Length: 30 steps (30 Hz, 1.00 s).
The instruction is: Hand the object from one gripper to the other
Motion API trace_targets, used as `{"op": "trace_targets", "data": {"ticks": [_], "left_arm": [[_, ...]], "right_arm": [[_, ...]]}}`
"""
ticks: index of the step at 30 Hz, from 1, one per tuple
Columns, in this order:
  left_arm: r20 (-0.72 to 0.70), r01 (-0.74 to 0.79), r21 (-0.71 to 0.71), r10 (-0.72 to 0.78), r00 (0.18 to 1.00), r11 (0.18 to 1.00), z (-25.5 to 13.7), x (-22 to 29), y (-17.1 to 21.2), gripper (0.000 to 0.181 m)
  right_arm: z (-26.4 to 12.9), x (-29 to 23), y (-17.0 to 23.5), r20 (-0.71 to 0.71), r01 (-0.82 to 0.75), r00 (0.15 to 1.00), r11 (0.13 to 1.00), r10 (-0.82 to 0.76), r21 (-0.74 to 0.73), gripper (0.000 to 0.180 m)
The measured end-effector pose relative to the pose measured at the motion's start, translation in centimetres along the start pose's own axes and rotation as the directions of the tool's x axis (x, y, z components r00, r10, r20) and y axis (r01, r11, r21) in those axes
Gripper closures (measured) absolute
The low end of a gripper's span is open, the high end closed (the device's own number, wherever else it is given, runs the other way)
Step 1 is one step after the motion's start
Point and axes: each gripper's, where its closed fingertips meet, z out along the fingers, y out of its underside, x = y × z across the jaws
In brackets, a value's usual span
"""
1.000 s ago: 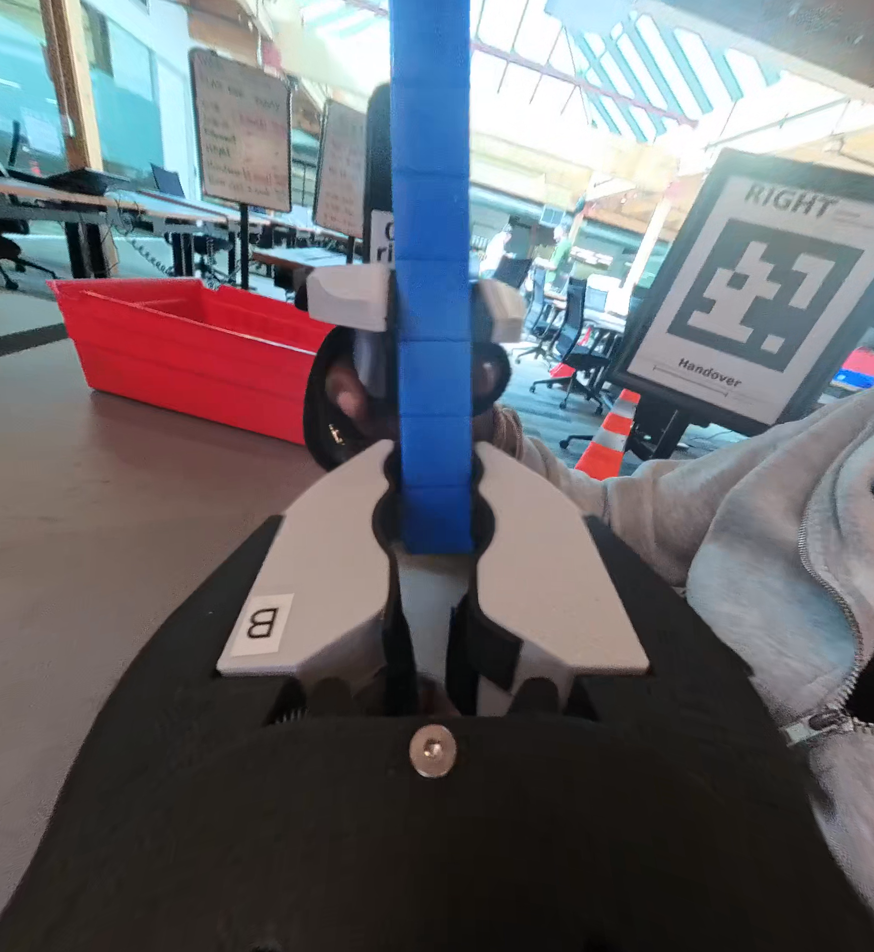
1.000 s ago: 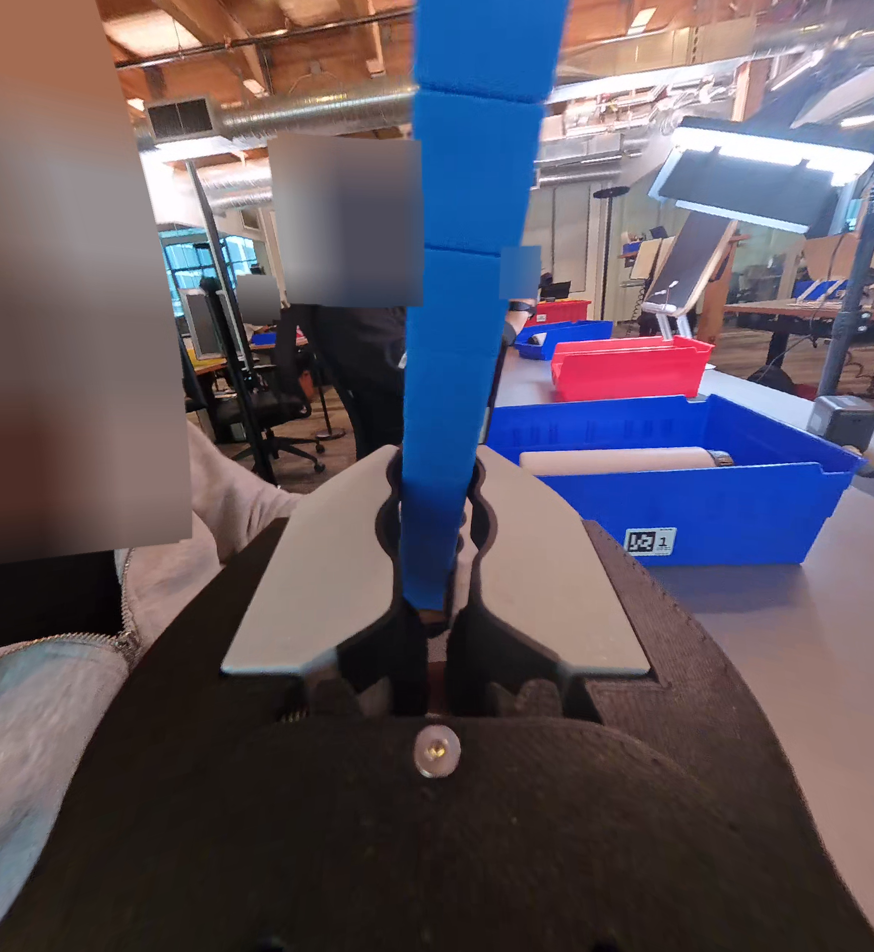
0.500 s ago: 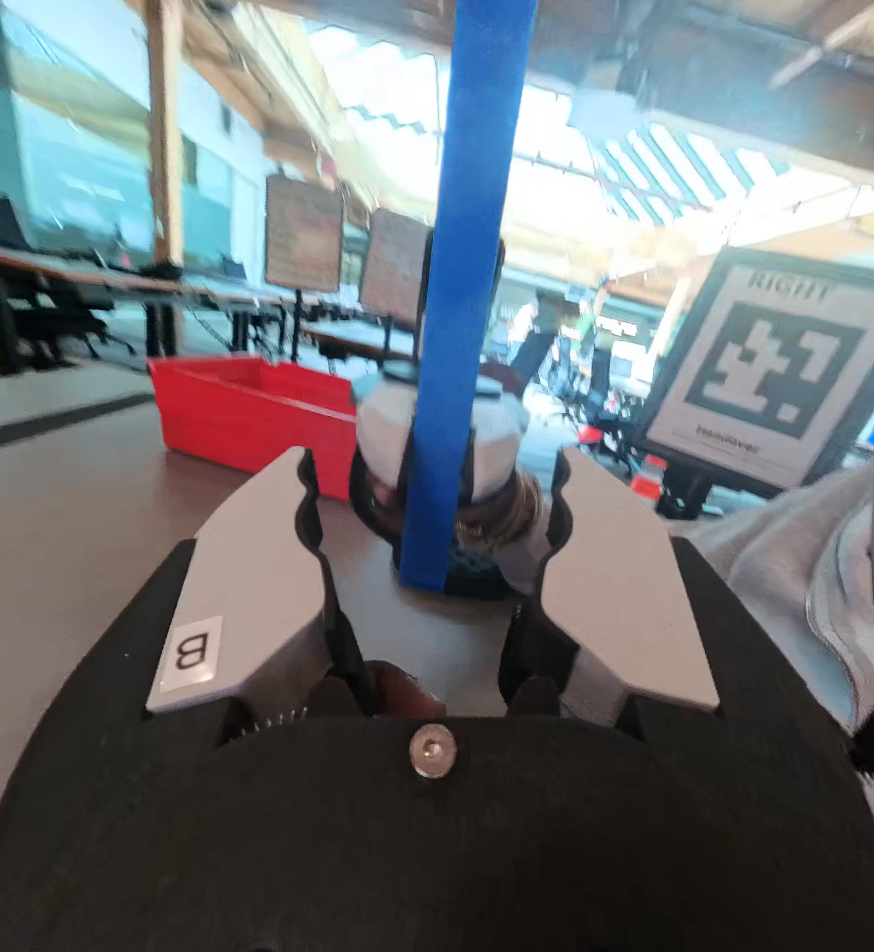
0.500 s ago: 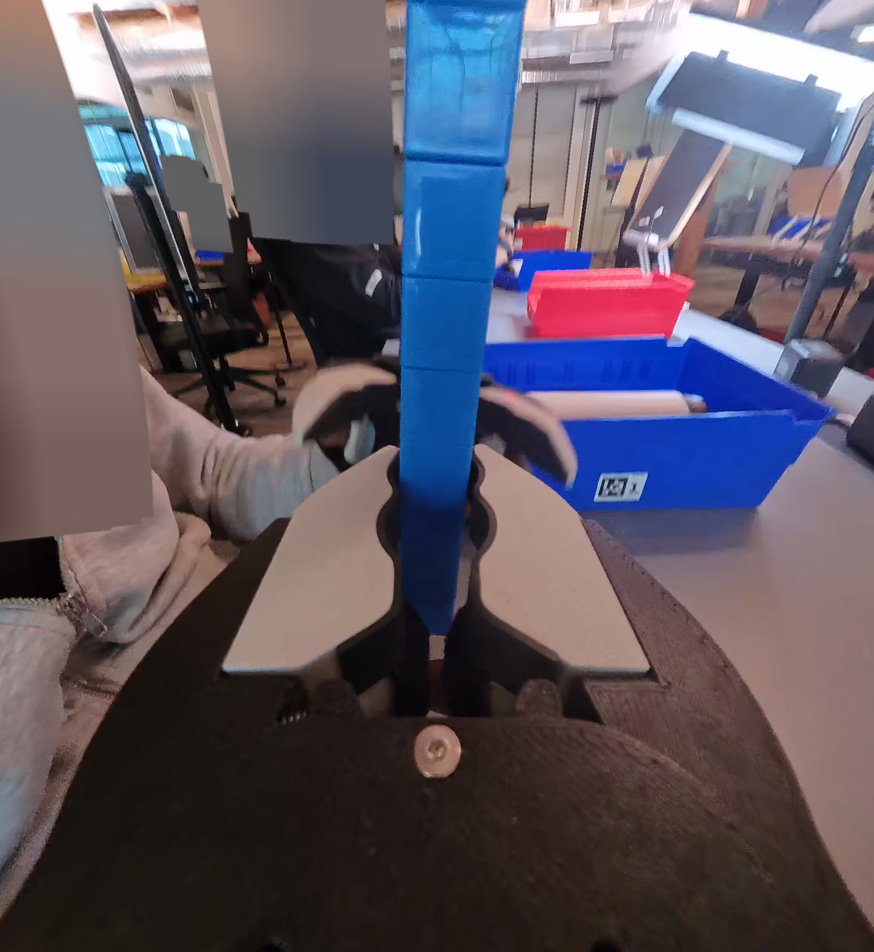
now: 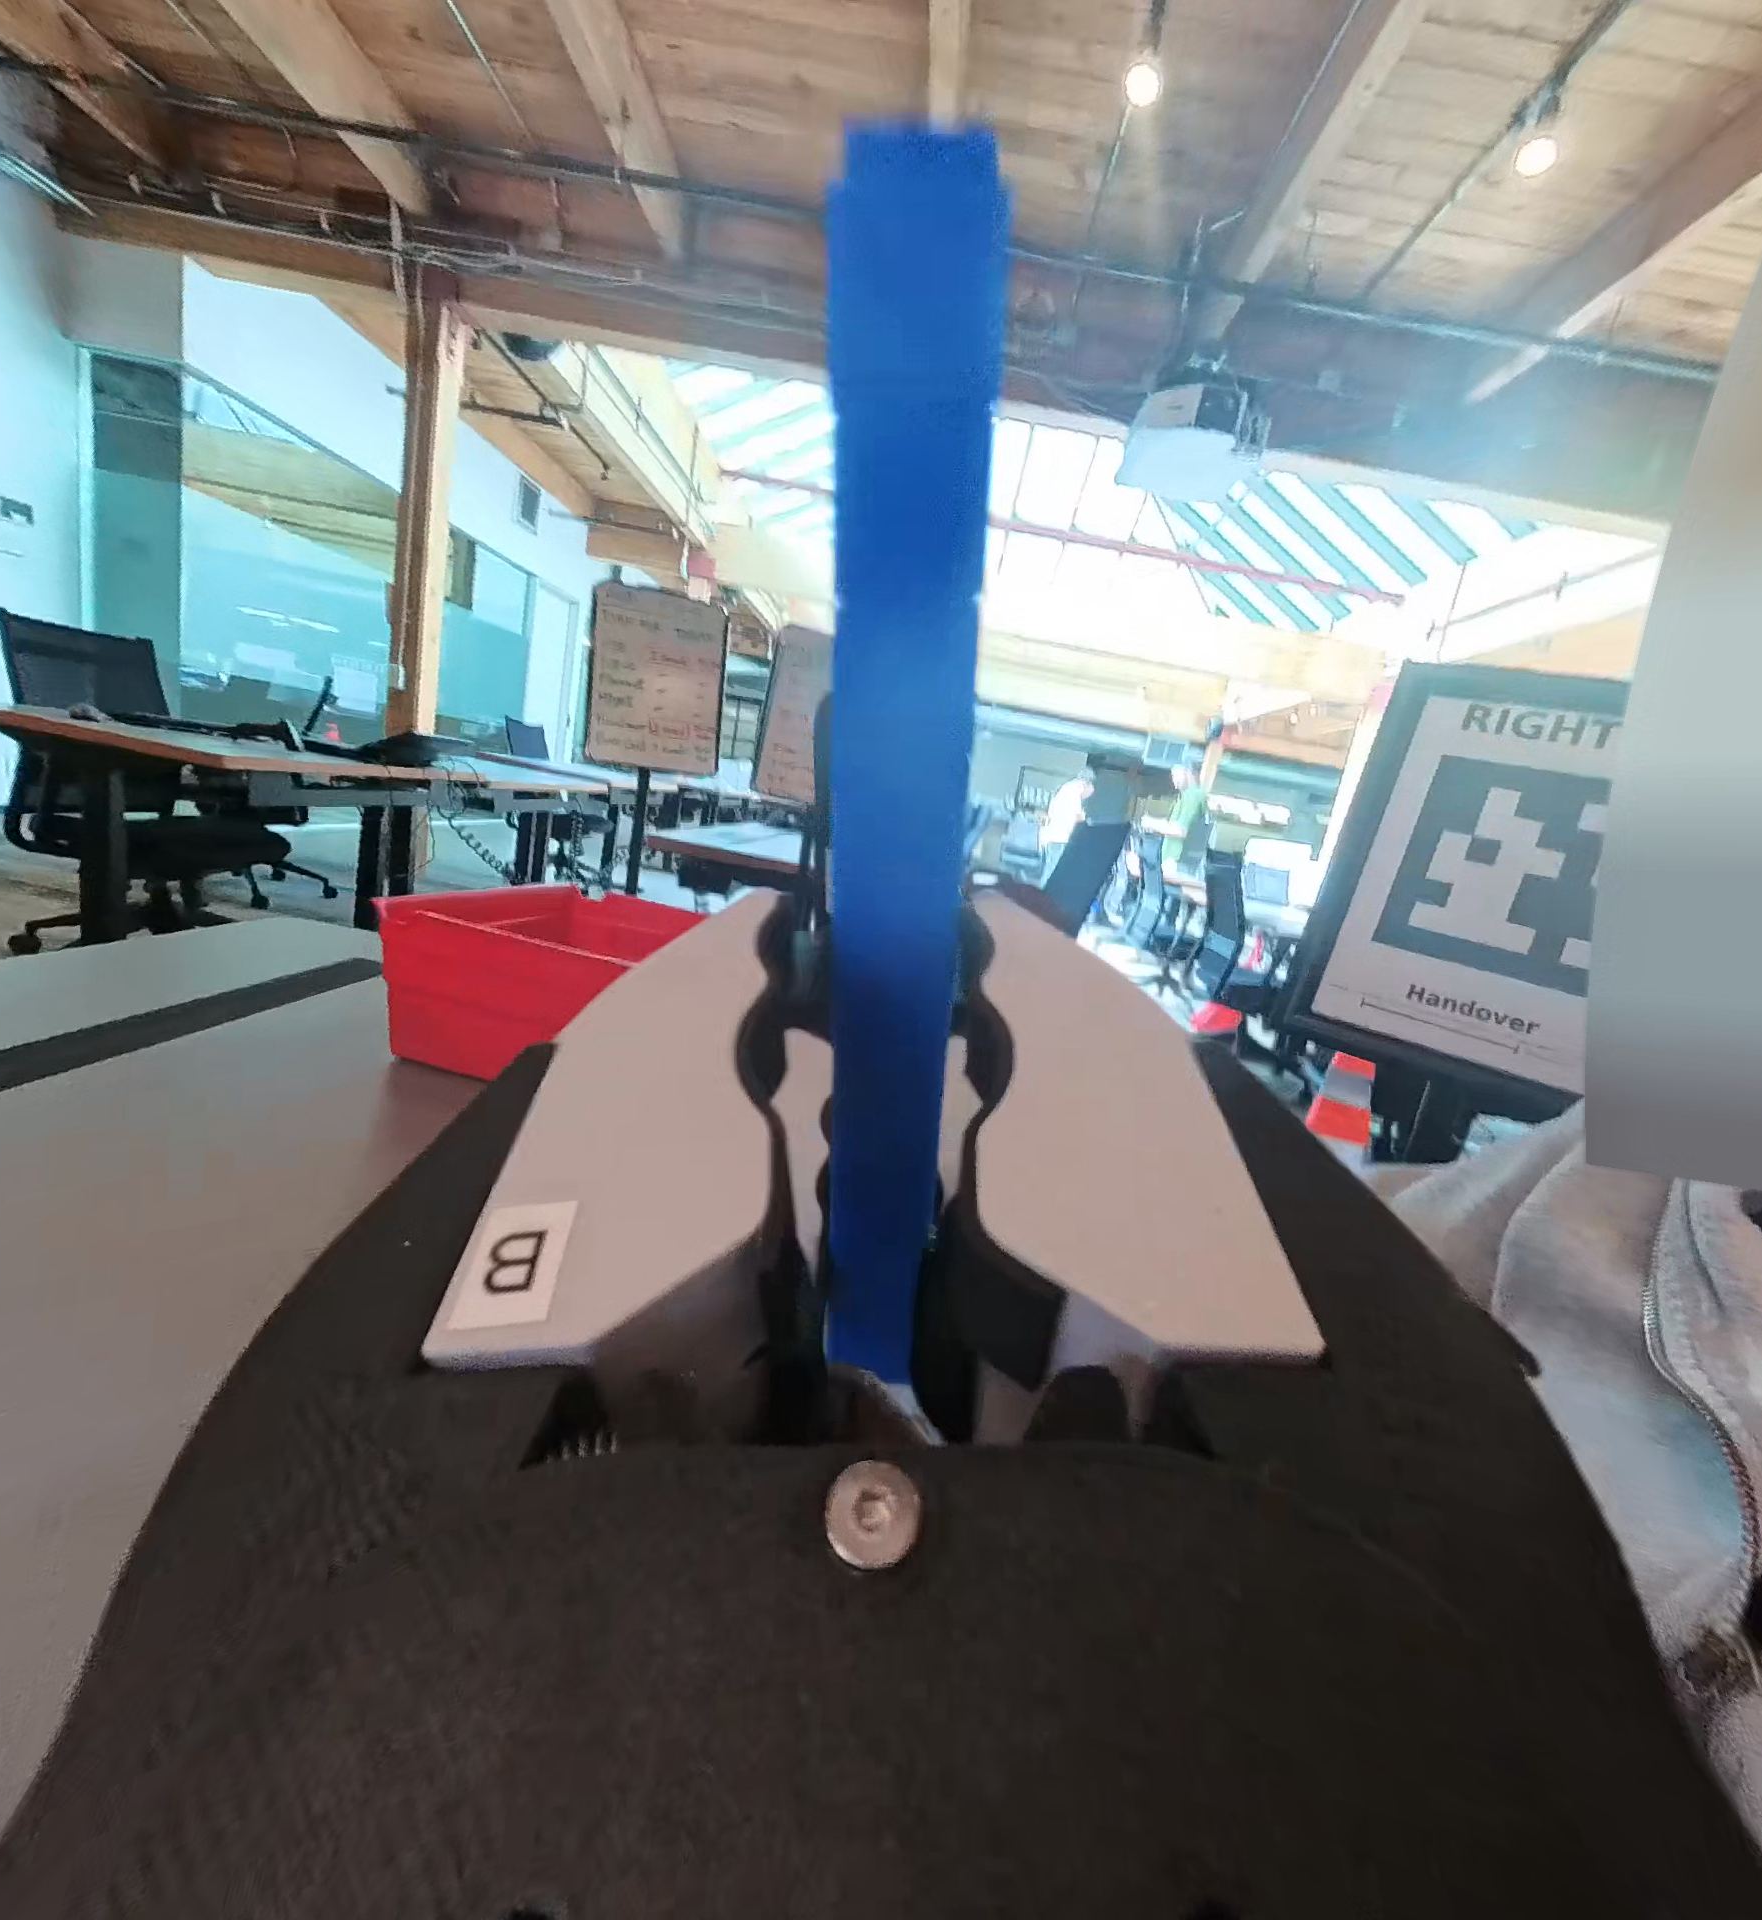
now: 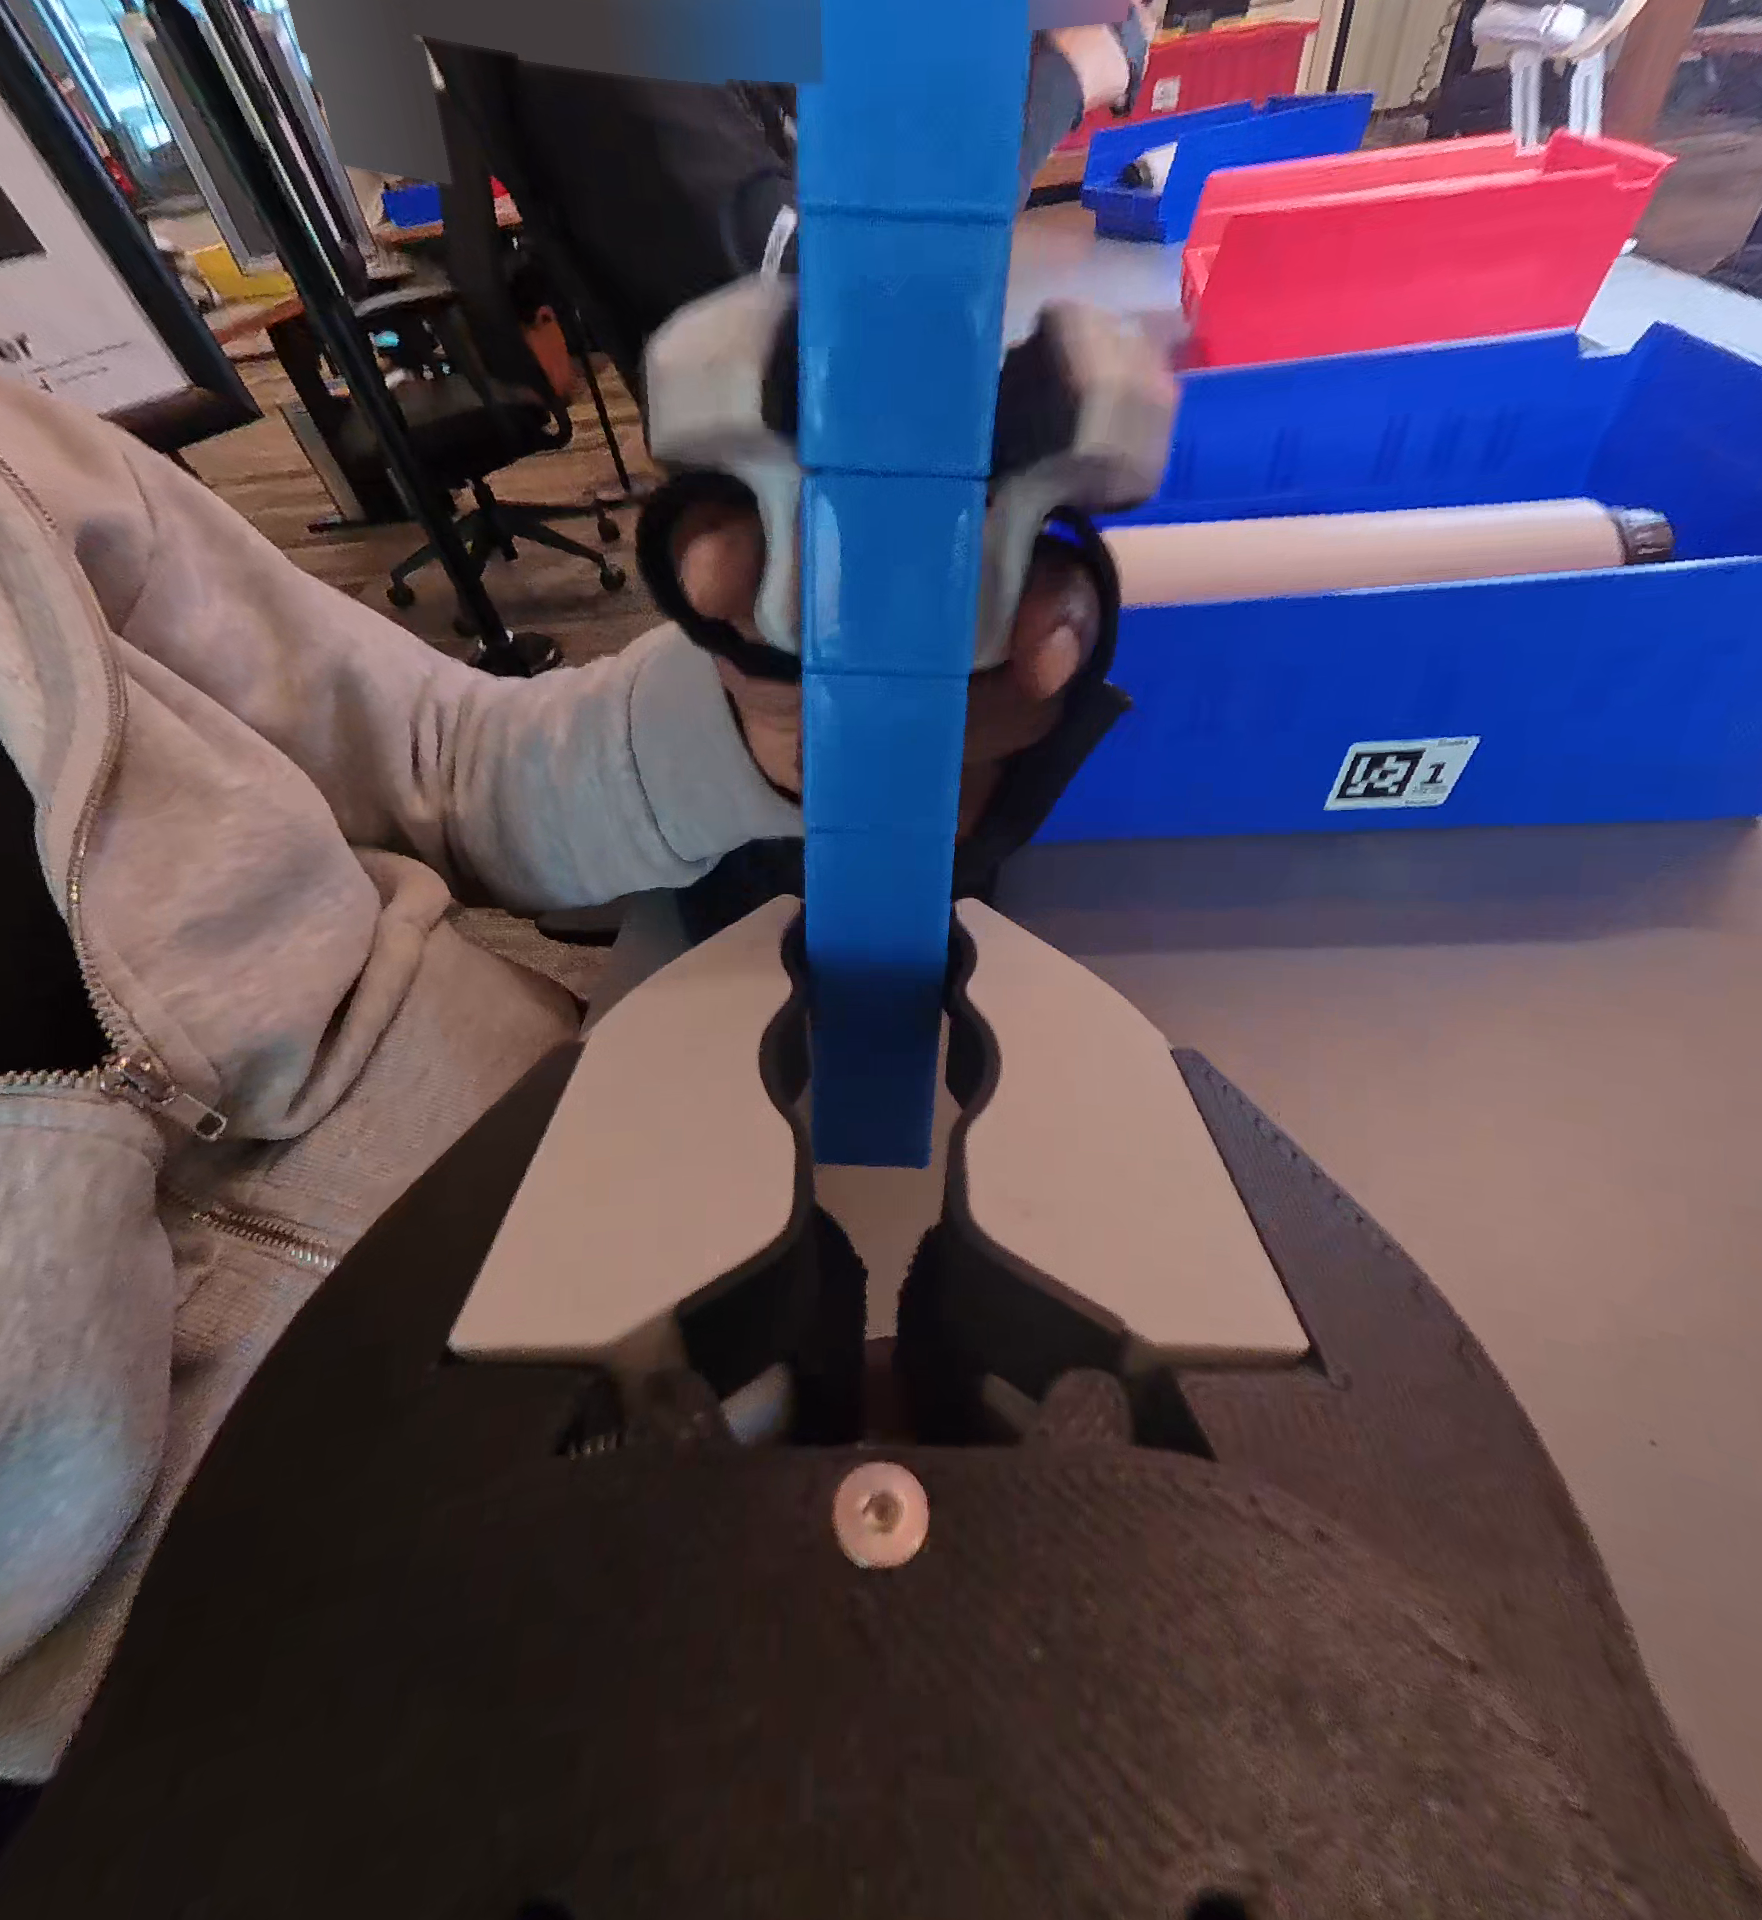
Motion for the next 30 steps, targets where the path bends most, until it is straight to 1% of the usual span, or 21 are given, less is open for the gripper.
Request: {"op": "trace_targets", "data": {"ticks": [2,3,5,8,10,12,15,16,17,20,22,23,25,27,28,30], "left_arm": [[0.011,0.02,0.047,-0.021,1.0,0.999,-0.3,-0.2,-0.8,0.138],[0.005,0.02,0.055,-0.02,1.0,0.998,-0.5,-0.2,-1.0,0.148],[0.002,0.007,0.077,-0.007,1.0,0.997,-0.7,-0.2,-1.4,0.151],[0.028,0.013,0.176,-0.018,0.999,0.984,-1.3,-0.6,-2.8,0.157],[0.039,0.021,0.25,-0.031,0.999,0.968,-2.1,-0.9,-4.0,0.159],[0.044,0.023,0.323,-0.039,0.998,0.946,-2.9,-1.1,-5.1,0.159],[0.047,0.032,0.383,-0.054,0.997,0.923,-3.5,-1.3,-5.9,0.159],[0.037,0.04,0.389,-0.059,0.998,0.92,-3.4,-1.2,-5.9,0.159],[0.02,0.051,0.392,-0.064,0.998,0.919,-3.4,-1.0,-5.9,0.159],[0.011,0.041,0.377,-0.048,0.999,0.925,-3.3,-0.7,-5.9,0.158],[0.003,0.044,0.385,-0.049,0.999,0.922,-3.5,-0.6,-6.1,0.147],[-0.011,0.049,0.391,-0.049,0.999,0.919,-3.6,-0.5,-6.2,0.158],[0.007,0.046,0.389,-0.053,0.999,0.92,-3.5,-0.7,-6.1,0.158],[0.022,0.042,0.412,-0.056,0.998,0.91,-3.5,-0.8,-6.1,0.158],[0.023,0.05,0.426,-0.067,0.997,0.903,-3.5,-0.9,-6.1,0.158],[0.021,0.065,0.45,-0.084,0.996,0.891,-3.8,-1.1,-6.3,0.158]], "right_arm": [[-0.1,0.1,0.7,-0.006,0.009,1.0,0.999,-0.009,-0.045,0.157],[0.0,0.1,0.9,-0.013,0.013,1.0,0.998,-0.013,-0.059,0.157],[-0.1,0.2,0.6,-0.015,0.004,1.0,0.999,-0.005,-0.048,0.157],[-0.9,0.7,-0.8,-0.038,0.013,0.999,0.999,-0.011,0.052,0.155],[-1.6,1.0,-1.8,-0.073,0.035,0.997,0.992,-0.027,0.121,0.136],[-2.0,1.0,-2.6,-0.078,0.048,0.996,0.984,-0.035,0.172,0.133],[-2.0,0.9,-2.9,-0.072,0.045,0.997,0.979,-0.031,0.199,0.135],[-1.9,0.9,-2.8,-0.068,0.047,0.997,0.98,-0.034,0.194,0.151],[-1.9,0.9,-2.7,-0.065,0.053,0.997,0.98,-0.042,0.191,0.157],[-2.6,0.6,-3.3,-0.04,0.032,0.999,0.974,-0.024,0.226,0.158],[-3.5,0.4,-4.0,-0.004,0.004,1.0,0.961,-0.002,0.277,0.158],[-4.0,0.3,-4.3,0.006,-0.006,1.0,0.955,0.005,0.297,0.157],[-4.8,0.5,-5.0,0.018,-0.032,0.999,0.934,0.028,0.355,0.158],[-5.5,0.8,-6.0,0.036,-0.066,0.998,0.89,0.056,0.45,0.158],[-5.9,0.9,-6.6,0.044,-0.08,0.997,0.857,0.066,0.51,0.155],[-6.4,1.4,-7.3,0.062,-0.123,0.992,0.793,0.108,0.596,0.128]]}}
